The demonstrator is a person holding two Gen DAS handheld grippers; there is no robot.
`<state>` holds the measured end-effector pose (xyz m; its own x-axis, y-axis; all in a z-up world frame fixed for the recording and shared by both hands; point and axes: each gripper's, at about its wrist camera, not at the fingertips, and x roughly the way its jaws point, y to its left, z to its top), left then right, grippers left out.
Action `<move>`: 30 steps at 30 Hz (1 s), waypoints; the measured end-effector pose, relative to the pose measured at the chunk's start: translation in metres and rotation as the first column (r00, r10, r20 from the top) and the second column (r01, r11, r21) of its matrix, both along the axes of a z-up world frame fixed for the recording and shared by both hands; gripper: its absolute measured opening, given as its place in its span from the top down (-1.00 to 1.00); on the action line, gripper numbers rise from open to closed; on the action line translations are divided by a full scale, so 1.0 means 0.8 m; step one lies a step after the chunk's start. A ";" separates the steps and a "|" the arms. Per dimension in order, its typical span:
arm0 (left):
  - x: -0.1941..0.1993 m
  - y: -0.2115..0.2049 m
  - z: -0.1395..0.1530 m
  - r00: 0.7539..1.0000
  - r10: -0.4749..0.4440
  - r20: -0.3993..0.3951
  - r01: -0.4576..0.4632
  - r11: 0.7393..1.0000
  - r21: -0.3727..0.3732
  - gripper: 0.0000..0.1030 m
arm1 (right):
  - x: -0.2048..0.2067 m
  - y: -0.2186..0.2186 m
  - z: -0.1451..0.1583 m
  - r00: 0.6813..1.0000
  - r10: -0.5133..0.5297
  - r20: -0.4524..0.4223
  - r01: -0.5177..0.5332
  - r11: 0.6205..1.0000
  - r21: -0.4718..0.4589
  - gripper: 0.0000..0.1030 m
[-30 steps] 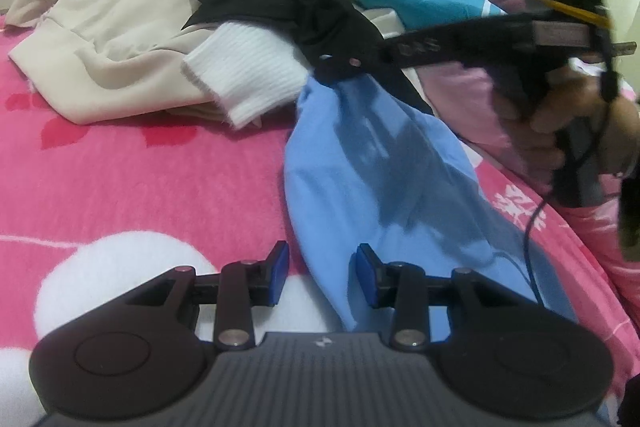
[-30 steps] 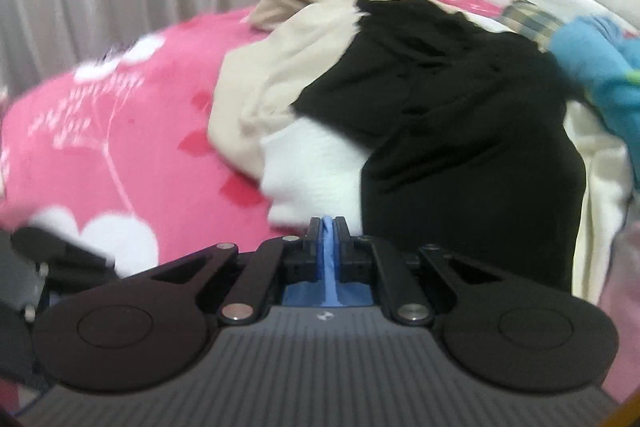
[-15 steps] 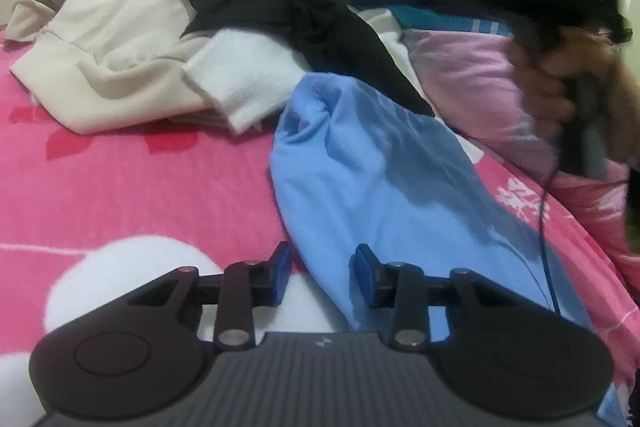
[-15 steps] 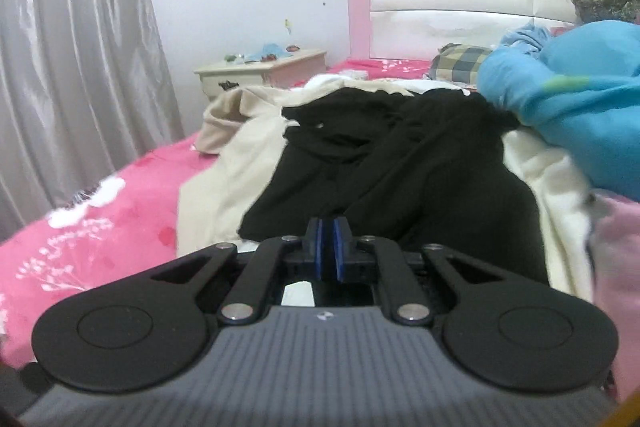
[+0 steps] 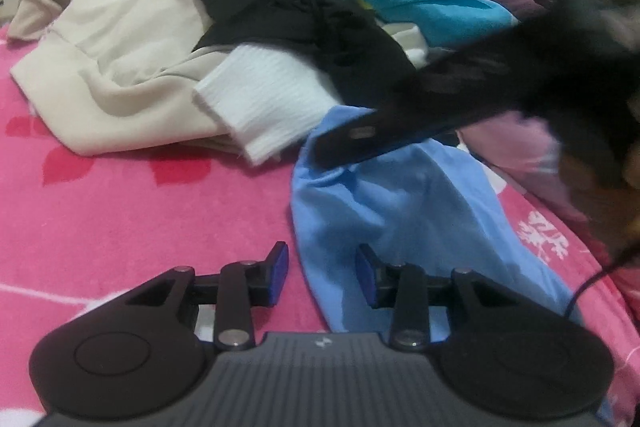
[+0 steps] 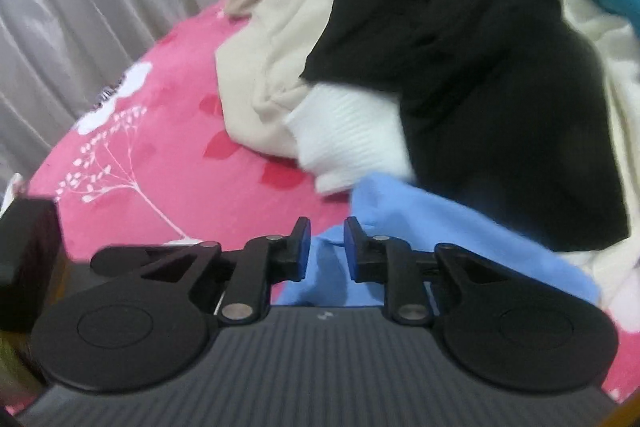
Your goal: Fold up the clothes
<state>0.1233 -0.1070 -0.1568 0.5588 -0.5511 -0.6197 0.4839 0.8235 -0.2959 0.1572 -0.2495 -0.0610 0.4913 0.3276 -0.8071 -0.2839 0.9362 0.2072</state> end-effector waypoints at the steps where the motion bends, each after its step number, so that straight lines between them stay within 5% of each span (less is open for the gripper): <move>1: -0.004 -0.003 0.000 1.000 -0.010 0.012 0.010 1.000 0.006 0.30 | 0.006 0.002 -0.006 0.999 -0.032 -0.027 0.032 0.999 -0.013 0.47; 7: -0.028 -0.018 -0.003 0.992 -0.086 0.089 0.082 0.996 0.047 0.36 | 0.030 -0.012 -0.039 0.970 -0.220 -0.105 0.216 0.975 -0.041 0.50; 10: -0.031 -0.019 -0.004 0.990 -0.101 0.101 0.097 0.994 0.040 0.36 | 0.016 -0.044 -0.041 0.948 -0.302 -0.100 0.311 0.946 0.086 0.88; 14: -0.031 -0.016 -0.008 0.989 -0.107 0.101 0.104 0.994 0.032 0.38 | -0.018 -0.081 -0.030 0.927 -0.373 -0.035 0.367 0.884 0.289 0.91; 20: -0.029 -0.008 -0.010 0.993 -0.082 0.087 0.081 0.996 0.024 0.39 | -0.025 -0.081 -0.036 0.941 -0.339 0.015 0.306 0.866 0.396 0.91; 25: -0.032 -0.001 -0.007 0.996 -0.064 0.069 0.063 0.998 0.020 0.41 | 0.012 -0.041 -0.054 0.969 -0.241 0.061 0.216 0.937 0.274 0.83; 30: -0.024 0.010 -0.007 0.999 -0.041 0.030 0.041 0.999 -0.011 0.41 | 0.000 -0.066 -0.026 0.961 -0.256 0.106 0.199 0.904 0.379 0.37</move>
<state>0.1043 -0.0990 -0.1628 0.5536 -0.5809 -0.5967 0.5260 0.7994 -0.2903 0.1571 -0.3027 -0.0817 0.6928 0.4469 -0.5660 -0.1265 0.8479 0.5148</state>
